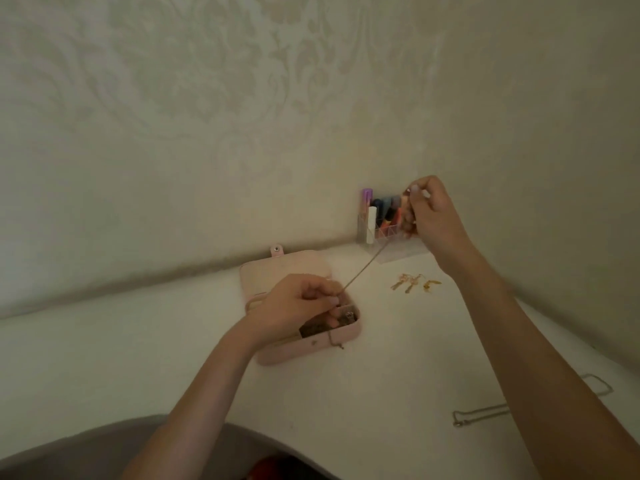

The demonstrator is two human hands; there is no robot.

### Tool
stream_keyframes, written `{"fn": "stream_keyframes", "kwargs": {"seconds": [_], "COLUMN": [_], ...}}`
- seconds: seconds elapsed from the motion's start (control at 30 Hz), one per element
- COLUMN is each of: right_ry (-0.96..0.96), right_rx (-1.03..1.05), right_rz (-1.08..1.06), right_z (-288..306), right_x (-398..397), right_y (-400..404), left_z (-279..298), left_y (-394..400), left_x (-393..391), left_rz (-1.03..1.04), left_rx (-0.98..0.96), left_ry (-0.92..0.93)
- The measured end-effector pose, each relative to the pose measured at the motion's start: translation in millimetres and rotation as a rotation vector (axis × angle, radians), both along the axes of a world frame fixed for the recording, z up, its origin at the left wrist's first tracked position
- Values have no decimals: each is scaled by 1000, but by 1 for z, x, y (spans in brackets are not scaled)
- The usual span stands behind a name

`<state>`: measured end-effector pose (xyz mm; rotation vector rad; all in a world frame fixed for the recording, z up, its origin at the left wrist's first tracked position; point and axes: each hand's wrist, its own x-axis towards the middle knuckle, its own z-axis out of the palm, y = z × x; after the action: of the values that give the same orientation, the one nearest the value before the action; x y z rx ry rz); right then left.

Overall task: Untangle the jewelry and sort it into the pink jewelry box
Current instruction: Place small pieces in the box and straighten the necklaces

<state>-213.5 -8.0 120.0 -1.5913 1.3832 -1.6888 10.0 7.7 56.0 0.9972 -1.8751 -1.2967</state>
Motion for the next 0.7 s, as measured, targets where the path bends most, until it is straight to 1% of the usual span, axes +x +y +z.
{"fn": "stream_keyframes", "kwargs": {"seconds": [0.07,0.1,0.23,0.47,0.53,0.7], "right_ry": [-55,-74,-109,-117,-119,-103], "right_rx": [-38,-59,-126,-187,-193,-172], "right_rz": [25,41,117,216,223,251], "right_z": [7,10,19,31,33,31], "right_x": [6,9,23,37,40,44], "right_y": [-4,-6,-9,-11,-11,-10], "left_z": [3,4,15,36,39,37], "left_y": [-4,-4,-5,-7,-7,-5], "left_x": [7,10,10,9,9,10], "left_rz": [33,40,105,180,183,166], "left_rx": [-96,-111,-39,-52,-59,-79], "left_ry": [-164,-192,-17,115,118,12]}}
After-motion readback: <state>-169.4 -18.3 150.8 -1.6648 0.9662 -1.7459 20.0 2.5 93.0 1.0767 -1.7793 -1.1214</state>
